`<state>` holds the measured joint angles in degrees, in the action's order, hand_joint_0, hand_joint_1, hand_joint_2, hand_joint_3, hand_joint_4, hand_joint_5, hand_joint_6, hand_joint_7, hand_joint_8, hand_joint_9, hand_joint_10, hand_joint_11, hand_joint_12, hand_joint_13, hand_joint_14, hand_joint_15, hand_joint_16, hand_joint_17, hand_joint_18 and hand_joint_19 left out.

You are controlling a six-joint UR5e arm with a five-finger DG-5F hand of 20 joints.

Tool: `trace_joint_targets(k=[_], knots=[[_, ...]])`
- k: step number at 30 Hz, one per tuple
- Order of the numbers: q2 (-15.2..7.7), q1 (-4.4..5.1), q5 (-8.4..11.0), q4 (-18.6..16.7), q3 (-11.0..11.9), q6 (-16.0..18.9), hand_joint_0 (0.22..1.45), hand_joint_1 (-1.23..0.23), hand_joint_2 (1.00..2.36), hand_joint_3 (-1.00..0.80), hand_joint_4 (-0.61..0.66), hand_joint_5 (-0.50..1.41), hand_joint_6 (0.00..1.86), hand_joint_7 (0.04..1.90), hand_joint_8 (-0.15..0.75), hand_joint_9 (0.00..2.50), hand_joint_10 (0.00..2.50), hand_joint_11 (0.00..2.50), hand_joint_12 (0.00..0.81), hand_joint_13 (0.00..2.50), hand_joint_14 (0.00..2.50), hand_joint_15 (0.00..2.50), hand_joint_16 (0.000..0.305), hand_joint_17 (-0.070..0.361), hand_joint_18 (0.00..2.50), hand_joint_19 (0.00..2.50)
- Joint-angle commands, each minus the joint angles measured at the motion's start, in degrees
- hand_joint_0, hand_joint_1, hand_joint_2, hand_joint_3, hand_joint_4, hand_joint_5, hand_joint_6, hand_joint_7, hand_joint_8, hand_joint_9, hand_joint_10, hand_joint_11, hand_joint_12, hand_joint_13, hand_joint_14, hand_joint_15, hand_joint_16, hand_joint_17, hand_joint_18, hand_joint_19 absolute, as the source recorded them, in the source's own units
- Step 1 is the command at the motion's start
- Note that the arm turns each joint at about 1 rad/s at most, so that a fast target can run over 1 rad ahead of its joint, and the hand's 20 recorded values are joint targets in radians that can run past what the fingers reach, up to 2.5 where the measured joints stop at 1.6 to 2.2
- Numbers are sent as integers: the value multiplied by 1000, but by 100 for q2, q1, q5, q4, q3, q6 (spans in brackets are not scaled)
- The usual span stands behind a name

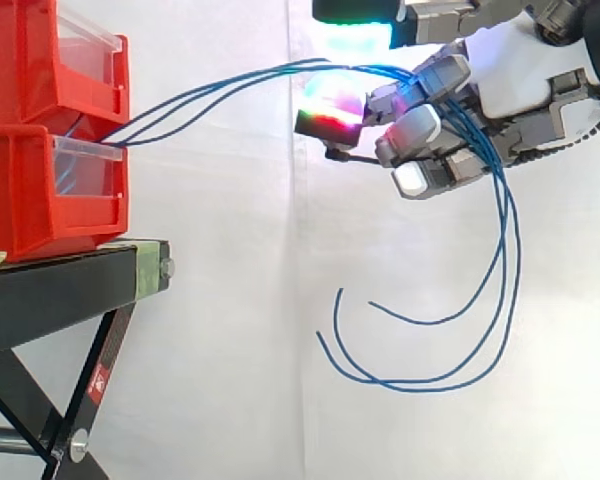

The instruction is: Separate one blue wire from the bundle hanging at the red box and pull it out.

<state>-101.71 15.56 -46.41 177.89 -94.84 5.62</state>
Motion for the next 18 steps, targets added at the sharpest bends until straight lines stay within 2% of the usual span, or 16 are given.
trace_joint_targets(k=[1,11,18], knots=[[-7,0,0,0,0,0,507,-978,1000,-500,310,-266,895,922,369,606,1620,1346,475,802,646,1540,64,143,886,838],[2,0,0,0,0,0,521,-695,1004,-441,193,-199,883,934,337,905,1431,1416,455,906,725,1475,58,131,957,914],[-7,0,0,0,0,0,569,-698,1010,-370,176,-188,887,943,318,959,1373,1465,430,929,681,1512,54,122,972,932]])
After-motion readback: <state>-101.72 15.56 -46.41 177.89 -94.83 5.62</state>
